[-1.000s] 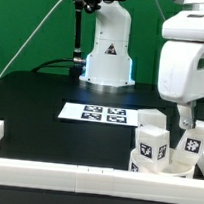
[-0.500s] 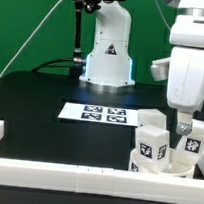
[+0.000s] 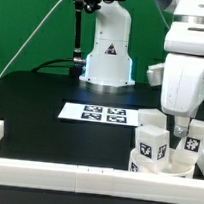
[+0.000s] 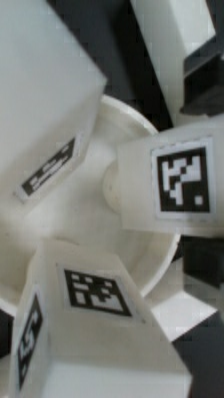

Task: Assemble stool

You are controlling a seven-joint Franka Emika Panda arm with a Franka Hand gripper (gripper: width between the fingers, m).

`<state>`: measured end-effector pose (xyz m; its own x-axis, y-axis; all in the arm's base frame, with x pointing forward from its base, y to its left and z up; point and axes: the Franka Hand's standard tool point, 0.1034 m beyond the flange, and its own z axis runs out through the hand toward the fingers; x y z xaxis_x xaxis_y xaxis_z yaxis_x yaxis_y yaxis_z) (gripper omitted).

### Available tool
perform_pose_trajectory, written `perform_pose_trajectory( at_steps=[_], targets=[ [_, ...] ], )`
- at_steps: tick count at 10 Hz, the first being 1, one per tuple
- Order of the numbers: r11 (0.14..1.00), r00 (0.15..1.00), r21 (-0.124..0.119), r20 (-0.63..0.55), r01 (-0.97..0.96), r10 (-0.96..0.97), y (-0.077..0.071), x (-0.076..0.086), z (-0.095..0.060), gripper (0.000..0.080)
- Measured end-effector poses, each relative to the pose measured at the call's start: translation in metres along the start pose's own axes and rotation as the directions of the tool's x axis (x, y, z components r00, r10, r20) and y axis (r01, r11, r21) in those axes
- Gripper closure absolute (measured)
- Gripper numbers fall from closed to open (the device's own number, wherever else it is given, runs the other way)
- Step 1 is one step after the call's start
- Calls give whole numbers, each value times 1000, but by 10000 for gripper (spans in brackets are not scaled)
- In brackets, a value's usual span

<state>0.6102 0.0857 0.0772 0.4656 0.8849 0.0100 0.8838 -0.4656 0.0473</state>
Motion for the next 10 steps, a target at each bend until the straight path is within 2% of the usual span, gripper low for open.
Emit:
perform_pose_trajectory(
  at_steps=[2, 3, 6, 7, 10],
  targets=[
    [994, 994, 2, -2, -112, 112, 4, -6, 0, 466],
    [973, 973, 6, -4, -230, 230, 6, -9, 1, 466],
    [835, 834, 10, -44, -551, 550, 10, -7, 2, 466],
    [813, 812, 11, -44, -582, 582, 10, -7, 2, 466],
    [656, 655, 22, -44, -755, 755, 11, -7, 2, 465]
  ],
)
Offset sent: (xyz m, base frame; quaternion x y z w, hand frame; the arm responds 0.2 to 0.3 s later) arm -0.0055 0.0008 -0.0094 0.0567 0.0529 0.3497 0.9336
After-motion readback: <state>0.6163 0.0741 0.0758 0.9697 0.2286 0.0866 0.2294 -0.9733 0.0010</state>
